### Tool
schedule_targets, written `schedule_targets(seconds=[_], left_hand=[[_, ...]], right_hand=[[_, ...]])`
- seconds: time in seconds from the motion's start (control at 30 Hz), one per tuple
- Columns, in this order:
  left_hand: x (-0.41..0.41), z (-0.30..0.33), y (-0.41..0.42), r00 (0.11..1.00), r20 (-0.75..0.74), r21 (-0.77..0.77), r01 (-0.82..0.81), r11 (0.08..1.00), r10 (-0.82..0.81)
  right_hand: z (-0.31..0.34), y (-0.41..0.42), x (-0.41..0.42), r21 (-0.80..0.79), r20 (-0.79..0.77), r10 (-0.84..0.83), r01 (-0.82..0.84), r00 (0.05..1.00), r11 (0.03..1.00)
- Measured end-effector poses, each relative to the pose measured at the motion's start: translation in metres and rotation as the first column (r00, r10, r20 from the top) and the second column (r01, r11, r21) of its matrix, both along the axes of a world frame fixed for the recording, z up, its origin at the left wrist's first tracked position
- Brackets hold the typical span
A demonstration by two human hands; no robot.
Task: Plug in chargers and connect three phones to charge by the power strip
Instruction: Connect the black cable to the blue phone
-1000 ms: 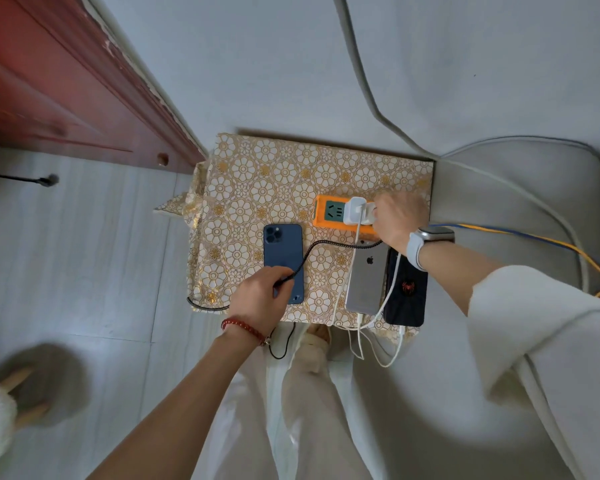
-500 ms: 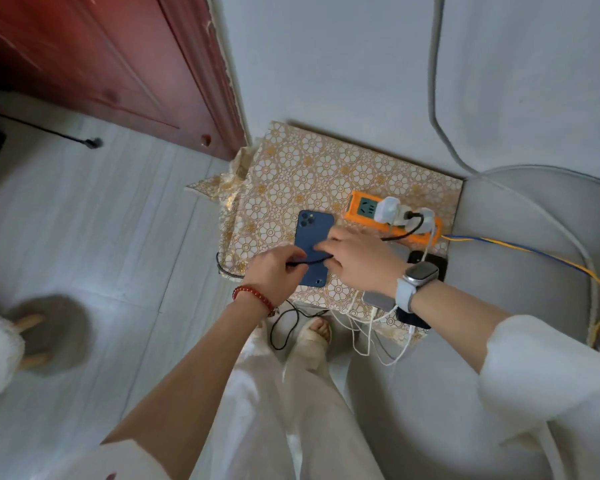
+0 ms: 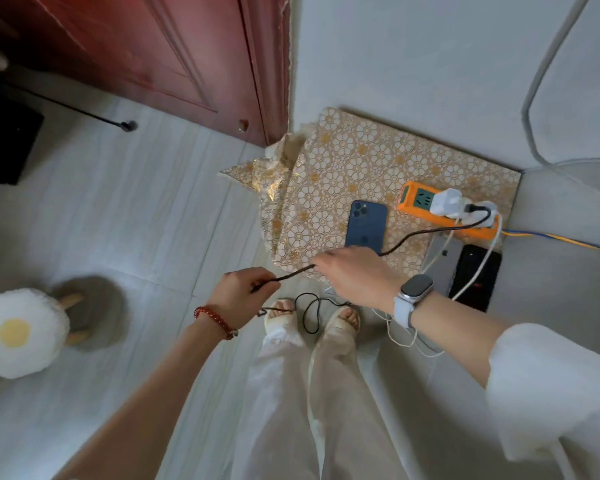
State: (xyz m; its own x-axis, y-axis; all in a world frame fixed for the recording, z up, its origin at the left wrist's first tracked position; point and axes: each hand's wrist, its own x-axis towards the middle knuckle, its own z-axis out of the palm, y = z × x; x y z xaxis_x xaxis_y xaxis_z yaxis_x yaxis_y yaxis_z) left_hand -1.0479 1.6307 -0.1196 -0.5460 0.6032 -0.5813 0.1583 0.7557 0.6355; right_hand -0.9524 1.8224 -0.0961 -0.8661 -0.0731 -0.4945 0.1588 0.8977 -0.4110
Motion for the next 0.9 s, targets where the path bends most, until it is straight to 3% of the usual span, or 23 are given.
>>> schedule_targets(seconds=[0.1, 0.2, 0.27, 0.33, 0.4, 0.5, 0.57, 0.63, 0.73, 0.8, 0.87, 0.9], left_hand=[[-0.009, -0.001, -0.012, 0.998, 0.062, -0.008, 0.004, 1.0, -0.004], [-0.016, -0.01, -0.023, 0.991, 0.131, -0.108, 0.037, 0.993, -0.023], [-0.019, -0.012, -0.025, 0.981, 0.179, -0.15, -0.051, 0.987, 0.078], [-0.018, -0.008, -0.021, 0.915, 0.332, -0.081, -0.217, 0.973, 0.231], [-0.014, 0.002, -0.012, 0.808, 0.505, -0.015, -0.344, 0.939, 0.304], [-0.009, 0.017, 0.001, 0.721, 0.618, 0.034, -0.422, 0.906, 0.313], [-0.012, 0.021, 0.003, 0.682, 0.647, 0.038, -0.475, 0.879, 0.341], [-0.016, 0.021, -0.003, 0.694, 0.647, 0.043, -0.445, 0.895, 0.314], [-0.016, 0.017, -0.019, 0.714, 0.674, 0.069, -0.314, 0.947, 0.187], [-0.014, 0.01, -0.027, 0.815, 0.572, 0.049, -0.147, 0.988, 0.093], [-0.013, 0.004, -0.029, 0.921, 0.385, -0.051, -0.04, 0.998, 0.057], [-0.013, 0.003, -0.03, 0.93, 0.346, -0.084, -0.1, 0.991, 0.123]], right_hand=[[0.001, 0.004, -0.012, 0.03, -0.114, -0.137, 0.141, 0.984, 0.99], [0.005, 0.031, -0.012, 0.17, -0.15, -0.224, 0.248, 0.963, 0.954], [0.008, 0.049, -0.012, 0.321, -0.11, -0.268, 0.289, 0.957, 0.902], [0.009, 0.052, -0.013, 0.407, -0.015, -0.256, 0.24, 0.967, 0.881], [0.01, 0.035, -0.014, 0.341, 0.031, -0.145, 0.126, 0.989, 0.931], [0.011, -0.007, -0.015, 0.149, -0.041, 0.007, -0.001, 0.999, 0.989], [0.018, -0.02, -0.02, 0.002, -0.047, -0.058, 0.058, 0.997, 0.998], [0.02, -0.016, -0.021, -0.135, -0.056, -0.261, 0.252, 0.964, 0.958], [0.016, 0.015, -0.021, -0.2, -0.018, -0.619, 0.603, 0.786, 0.772], [0.015, 0.033, -0.022, -0.199, 0.044, -0.745, 0.737, 0.665, 0.646], [0.016, 0.039, -0.024, -0.082, 0.048, -0.737, 0.738, 0.674, 0.669], [0.018, 0.036, -0.025, 0.025, 0.025, -0.675, 0.674, 0.738, 0.738]])
